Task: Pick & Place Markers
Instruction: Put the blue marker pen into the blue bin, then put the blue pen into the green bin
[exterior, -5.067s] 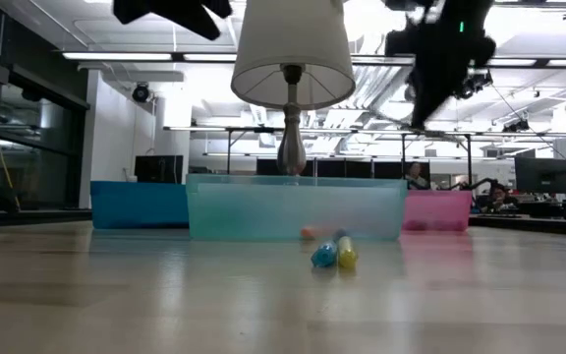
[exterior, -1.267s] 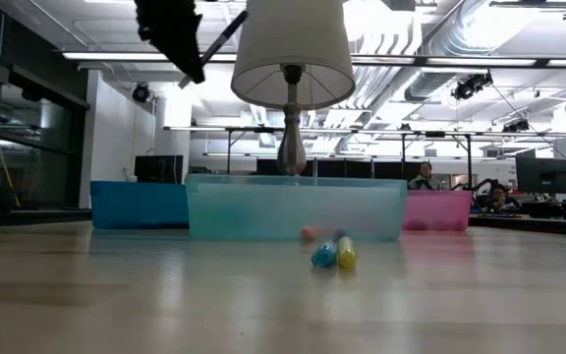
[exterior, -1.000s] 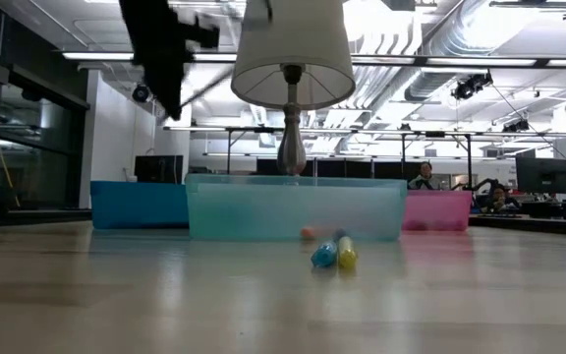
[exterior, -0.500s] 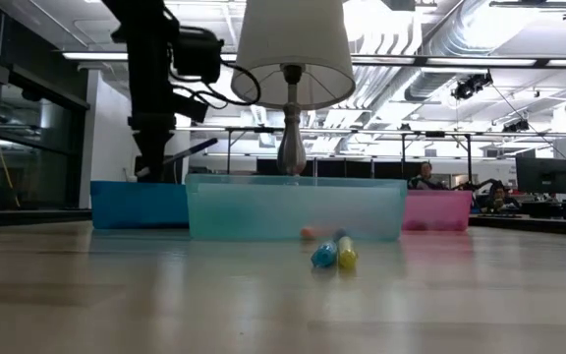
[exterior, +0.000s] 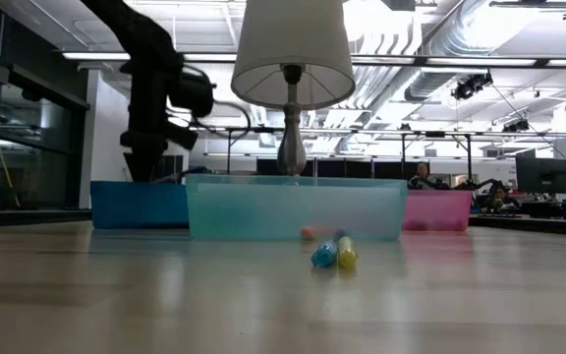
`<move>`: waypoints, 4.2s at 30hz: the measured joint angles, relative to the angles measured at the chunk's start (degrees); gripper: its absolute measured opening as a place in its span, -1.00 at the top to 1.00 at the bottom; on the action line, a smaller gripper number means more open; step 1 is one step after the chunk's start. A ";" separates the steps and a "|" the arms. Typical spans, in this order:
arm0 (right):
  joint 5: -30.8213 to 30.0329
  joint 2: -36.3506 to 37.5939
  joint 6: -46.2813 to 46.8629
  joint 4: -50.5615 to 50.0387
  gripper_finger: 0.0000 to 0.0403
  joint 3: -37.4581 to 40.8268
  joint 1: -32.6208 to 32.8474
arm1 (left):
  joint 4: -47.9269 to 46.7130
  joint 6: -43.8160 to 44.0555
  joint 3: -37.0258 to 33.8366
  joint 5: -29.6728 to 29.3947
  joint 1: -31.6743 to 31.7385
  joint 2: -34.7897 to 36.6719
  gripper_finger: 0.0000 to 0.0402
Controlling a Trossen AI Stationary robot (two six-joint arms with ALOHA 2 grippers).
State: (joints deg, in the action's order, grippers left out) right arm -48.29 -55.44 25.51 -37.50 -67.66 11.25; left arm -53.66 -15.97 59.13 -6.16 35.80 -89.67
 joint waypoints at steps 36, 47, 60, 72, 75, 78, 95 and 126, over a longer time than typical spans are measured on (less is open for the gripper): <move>6.62 0.00 3.04 -17.40 -0.07 0.02 -0.02 | -12.64 27.48 4.20 0.34 -10.72 7.74 0.33; 7.33 0.00 3.02 -25.89 -0.07 0.02 -0.01 | -0.79 59.09 6.54 7.19 -32.15 9.86 0.33; 9.71 0.00 2.59 -32.68 -0.07 0.02 -0.02 | 23.30 86.04 6.61 -0.74 -48.55 2.54 0.33; 11.69 0.01 3.00 -34.72 -0.07 0.02 -0.02 | 16.28 86.70 27.72 -0.84 -50.80 -16.65 0.33; 12.17 0.02 3.00 -34.73 -0.07 0.02 -0.02 | 9.46 86.98 36.23 -0.67 -50.78 -22.92 0.33; 13.04 0.02 3.02 -34.91 -0.07 0.02 -0.02 | 3.48 88.38 43.99 -0.65 -50.80 -28.50 0.33; 14.29 0.04 7.05 -39.88 -0.07 0.02 0.00 | -6.30 95.69 56.31 4.24 -50.85 -41.30 0.33; 16.90 0.04 7.74 -40.06 -0.07 0.02 0.02 | -6.45 94.20 56.17 6.04 -50.80 -45.07 0.33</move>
State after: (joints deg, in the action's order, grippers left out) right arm -31.39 -55.40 33.26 -77.56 -67.64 11.27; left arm -60.11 78.23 115.31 -0.12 -15.00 -134.74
